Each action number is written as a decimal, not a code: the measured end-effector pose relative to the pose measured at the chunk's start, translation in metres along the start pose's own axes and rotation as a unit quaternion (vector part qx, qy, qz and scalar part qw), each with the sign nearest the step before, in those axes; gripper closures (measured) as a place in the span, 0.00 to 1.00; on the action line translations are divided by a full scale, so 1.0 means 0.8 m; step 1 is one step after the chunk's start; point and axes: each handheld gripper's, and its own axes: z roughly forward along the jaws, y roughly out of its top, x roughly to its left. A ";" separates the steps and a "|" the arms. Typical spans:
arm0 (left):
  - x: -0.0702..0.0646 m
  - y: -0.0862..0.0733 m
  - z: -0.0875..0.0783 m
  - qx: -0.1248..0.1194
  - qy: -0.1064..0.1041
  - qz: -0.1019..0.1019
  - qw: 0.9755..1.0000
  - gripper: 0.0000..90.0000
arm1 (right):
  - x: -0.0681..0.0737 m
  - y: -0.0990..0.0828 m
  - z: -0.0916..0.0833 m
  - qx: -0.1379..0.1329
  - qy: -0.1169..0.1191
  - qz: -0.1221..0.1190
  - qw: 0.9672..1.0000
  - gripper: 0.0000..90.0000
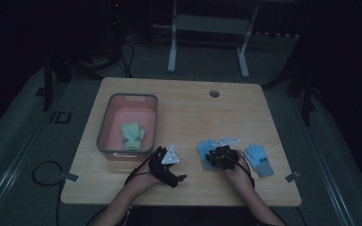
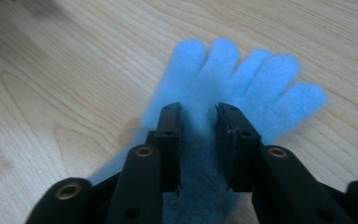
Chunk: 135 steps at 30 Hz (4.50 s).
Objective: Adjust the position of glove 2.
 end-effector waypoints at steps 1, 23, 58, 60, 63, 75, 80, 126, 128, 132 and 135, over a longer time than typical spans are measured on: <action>0.000 0.000 0.000 -0.001 0.000 0.000 1.000 0.04 | -0.001 0.001 0.000 0.000 0.004 0.000 1.000 0.75; 0.000 -0.001 0.001 -0.001 0.000 0.002 1.000 0.04 | -0.075 -0.020 -0.095 -0.053 -0.007 0.017 0.998 0.72; -0.001 0.000 0.001 -0.004 -0.004 0.001 1.000 0.04 | -0.145 -0.116 -0.108 -0.003 -0.068 0.095 0.993 0.95; -0.002 0.000 0.001 -0.004 -0.004 0.003 1.000 0.04 | -0.142 -0.112 -0.110 -0.007 -0.074 0.103 0.992 0.95; -0.001 0.000 0.001 -0.004 -0.003 0.002 1.000 0.04 | -0.135 -0.099 -0.117 -0.022 -0.080 0.114 0.990 0.95; -0.001 0.000 0.000 -0.005 -0.005 0.004 1.000 0.04 | -0.089 -0.036 -0.132 -0.066 -0.123 0.142 0.980 0.95; -0.003 0.000 0.000 -0.006 -0.006 0.016 1.000 0.04 | -0.077 -0.037 -0.100 -0.052 -0.125 0.153 0.979 0.95; -0.002 0.000 0.000 -0.008 -0.002 0.011 1.000 0.04 | -0.138 -0.062 -0.079 -0.021 0.038 0.000 0.999 0.70; -0.002 0.000 0.000 -0.009 -0.003 0.011 1.000 0.04 | -0.137 -0.063 -0.072 -0.015 0.040 0.002 0.999 0.70; -0.002 -0.001 0.000 -0.007 -0.003 0.012 1.000 0.04 | -0.133 -0.067 -0.061 -0.003 0.019 -0.014 1.000 0.68; -0.002 0.000 0.000 -0.007 -0.003 0.010 1.000 0.04 | -0.127 -0.069 -0.060 -0.006 0.002 -0.026 1.000 0.67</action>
